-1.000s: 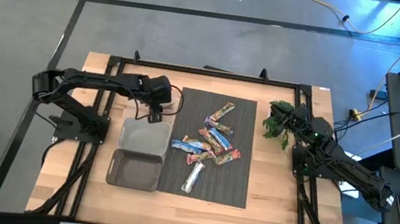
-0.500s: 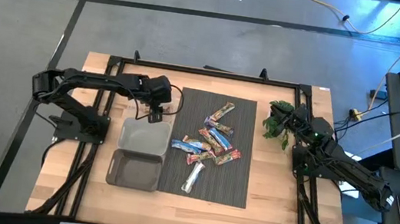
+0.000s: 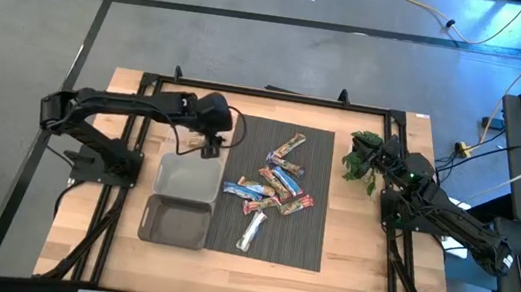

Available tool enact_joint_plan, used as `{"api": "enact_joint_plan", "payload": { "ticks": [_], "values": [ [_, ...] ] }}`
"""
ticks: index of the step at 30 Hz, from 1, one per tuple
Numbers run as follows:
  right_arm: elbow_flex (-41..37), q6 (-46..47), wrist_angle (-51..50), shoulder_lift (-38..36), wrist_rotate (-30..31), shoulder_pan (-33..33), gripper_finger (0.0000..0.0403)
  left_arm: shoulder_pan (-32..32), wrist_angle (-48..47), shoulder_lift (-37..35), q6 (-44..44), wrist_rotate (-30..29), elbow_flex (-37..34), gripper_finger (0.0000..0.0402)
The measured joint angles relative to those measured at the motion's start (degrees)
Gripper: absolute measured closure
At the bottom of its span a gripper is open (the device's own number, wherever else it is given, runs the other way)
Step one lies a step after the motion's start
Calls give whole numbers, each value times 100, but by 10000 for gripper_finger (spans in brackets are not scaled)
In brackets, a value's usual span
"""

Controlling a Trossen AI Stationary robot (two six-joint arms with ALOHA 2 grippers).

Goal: Pick and place Granola Bars by type
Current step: Put the blue granola bar into the gray bin

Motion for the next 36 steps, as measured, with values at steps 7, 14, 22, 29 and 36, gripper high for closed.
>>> {"api": "enact_joint_plan", "payload": {
  "ticks": [7, 14, 22, 29, 36],
  "values": [
    [0, 0, 1, 0, 0, 0, 351, -505, 665, 19, 83, 1258, 73, 211],
    [0, 6, 1, 0, 2, 0, 351, -1324, 1186, 298, -379, 1030, 77, 208],
    [0, 36, 0, 2, 0, 0, 351, -1914, 1027, 1374, -912, 1135, 650, 209],
    [0, 42, -8, 11, -99, 0, 351, -2252, 297, 2355, -710, 1120, 1490, 211],
    [0, 44, -25, 11, -195, 0, 351, -2263, 190, 2933, -745, 1057, 1649, 212]
  ]
}}
